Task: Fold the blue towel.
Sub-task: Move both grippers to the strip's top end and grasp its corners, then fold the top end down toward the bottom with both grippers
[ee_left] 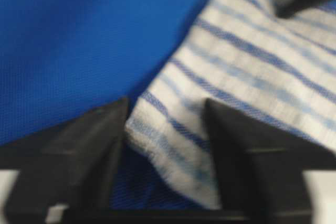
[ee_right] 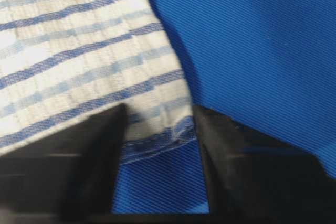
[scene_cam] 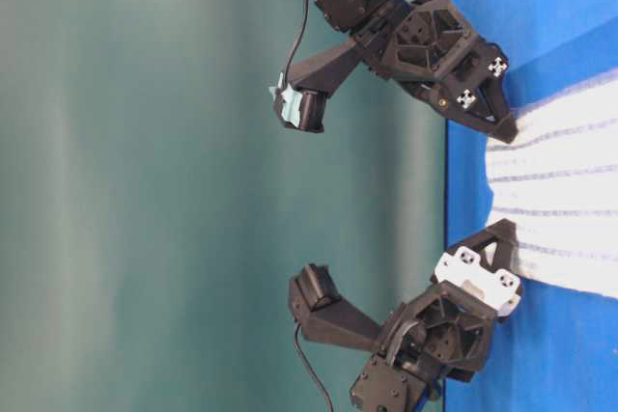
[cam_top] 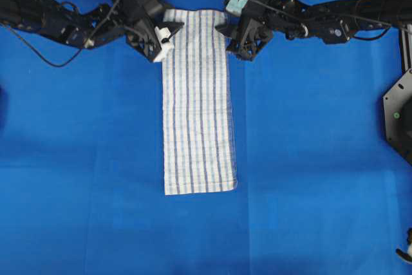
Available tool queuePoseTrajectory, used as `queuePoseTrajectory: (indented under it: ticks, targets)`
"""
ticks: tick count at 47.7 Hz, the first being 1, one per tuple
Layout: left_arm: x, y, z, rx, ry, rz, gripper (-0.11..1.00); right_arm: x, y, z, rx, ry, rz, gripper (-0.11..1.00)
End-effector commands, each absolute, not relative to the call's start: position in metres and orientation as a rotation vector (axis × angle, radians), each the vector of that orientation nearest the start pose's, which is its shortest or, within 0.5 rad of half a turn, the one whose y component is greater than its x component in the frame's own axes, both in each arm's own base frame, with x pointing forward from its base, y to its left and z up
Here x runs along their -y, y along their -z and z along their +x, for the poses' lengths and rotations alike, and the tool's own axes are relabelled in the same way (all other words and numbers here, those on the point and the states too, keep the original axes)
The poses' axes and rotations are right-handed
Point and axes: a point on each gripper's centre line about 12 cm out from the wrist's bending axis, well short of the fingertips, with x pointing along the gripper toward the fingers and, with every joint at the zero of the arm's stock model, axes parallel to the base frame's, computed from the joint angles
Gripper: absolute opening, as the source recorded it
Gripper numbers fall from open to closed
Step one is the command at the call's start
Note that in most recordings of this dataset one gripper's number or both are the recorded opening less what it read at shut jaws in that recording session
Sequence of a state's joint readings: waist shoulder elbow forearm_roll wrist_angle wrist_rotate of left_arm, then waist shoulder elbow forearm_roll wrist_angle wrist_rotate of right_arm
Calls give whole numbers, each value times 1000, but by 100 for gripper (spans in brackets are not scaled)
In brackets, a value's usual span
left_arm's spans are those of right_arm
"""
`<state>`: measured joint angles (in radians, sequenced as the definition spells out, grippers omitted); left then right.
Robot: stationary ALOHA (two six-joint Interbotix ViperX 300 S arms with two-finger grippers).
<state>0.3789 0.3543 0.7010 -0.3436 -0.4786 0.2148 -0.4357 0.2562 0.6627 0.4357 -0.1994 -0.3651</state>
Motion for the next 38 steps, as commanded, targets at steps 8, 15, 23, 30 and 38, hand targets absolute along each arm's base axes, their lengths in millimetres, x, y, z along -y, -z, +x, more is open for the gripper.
queuePoseTrajectory:
  ticks: [8,15,23,30,38]
  targets:
    - [-164,-64,373,-571,-537,-147,4,174,-91,366,-701,502,175,20]
    - [-164,-65,373,-568,-537,-143,4,172,-91,367,-703,497,175,14]
    - [-165,-73,373,-560,-530,-113,4,171,-98,366,-687,498,175,14]
    - [-164,-96,374,-535,-509,-68,4,169,-112,363,-659,496,171,14]
    - [-158,-126,375,-503,-479,-50,4,160,-131,358,-625,480,163,14]
